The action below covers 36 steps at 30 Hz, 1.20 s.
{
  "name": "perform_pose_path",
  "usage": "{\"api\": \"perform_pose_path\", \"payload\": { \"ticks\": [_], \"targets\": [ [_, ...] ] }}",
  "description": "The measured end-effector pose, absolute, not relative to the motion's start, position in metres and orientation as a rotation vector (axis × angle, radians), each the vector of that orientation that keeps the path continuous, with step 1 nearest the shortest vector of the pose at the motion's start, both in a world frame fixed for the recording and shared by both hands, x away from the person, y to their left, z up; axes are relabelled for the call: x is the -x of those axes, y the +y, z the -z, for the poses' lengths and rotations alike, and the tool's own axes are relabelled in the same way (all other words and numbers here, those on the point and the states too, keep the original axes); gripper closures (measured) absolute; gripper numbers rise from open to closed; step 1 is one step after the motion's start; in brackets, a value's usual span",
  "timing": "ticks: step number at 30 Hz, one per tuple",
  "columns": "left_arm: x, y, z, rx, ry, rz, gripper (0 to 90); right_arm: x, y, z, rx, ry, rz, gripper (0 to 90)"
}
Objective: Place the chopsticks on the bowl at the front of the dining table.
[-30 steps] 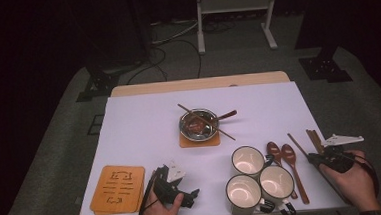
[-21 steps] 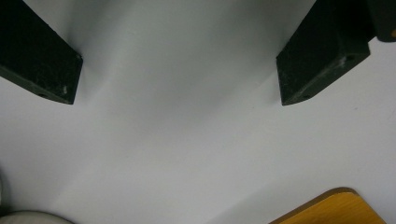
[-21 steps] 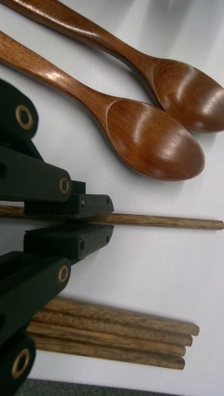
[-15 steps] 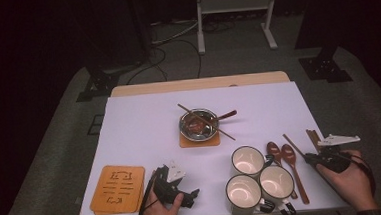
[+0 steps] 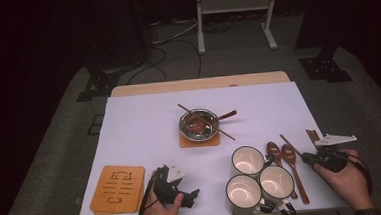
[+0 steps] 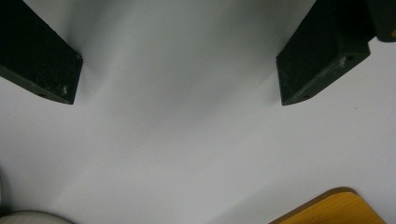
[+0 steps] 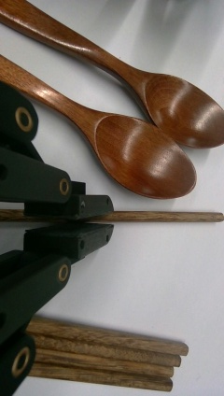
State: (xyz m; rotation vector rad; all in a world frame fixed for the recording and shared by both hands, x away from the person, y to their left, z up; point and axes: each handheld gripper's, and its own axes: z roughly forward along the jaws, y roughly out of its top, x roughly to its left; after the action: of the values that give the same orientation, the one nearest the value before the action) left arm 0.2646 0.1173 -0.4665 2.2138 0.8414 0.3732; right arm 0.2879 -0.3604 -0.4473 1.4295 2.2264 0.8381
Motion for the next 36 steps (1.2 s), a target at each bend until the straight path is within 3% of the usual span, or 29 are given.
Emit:
{"api": "perform_pose_path", "payload": {
  "ticks": [36],
  "targets": [
    [-0.265,0.117,0.466,-2.213,0.842,-0.373,0.0,-0.299,-0.356,0.439,-1.445,2.190,-0.892,84.2]
  ]
}}
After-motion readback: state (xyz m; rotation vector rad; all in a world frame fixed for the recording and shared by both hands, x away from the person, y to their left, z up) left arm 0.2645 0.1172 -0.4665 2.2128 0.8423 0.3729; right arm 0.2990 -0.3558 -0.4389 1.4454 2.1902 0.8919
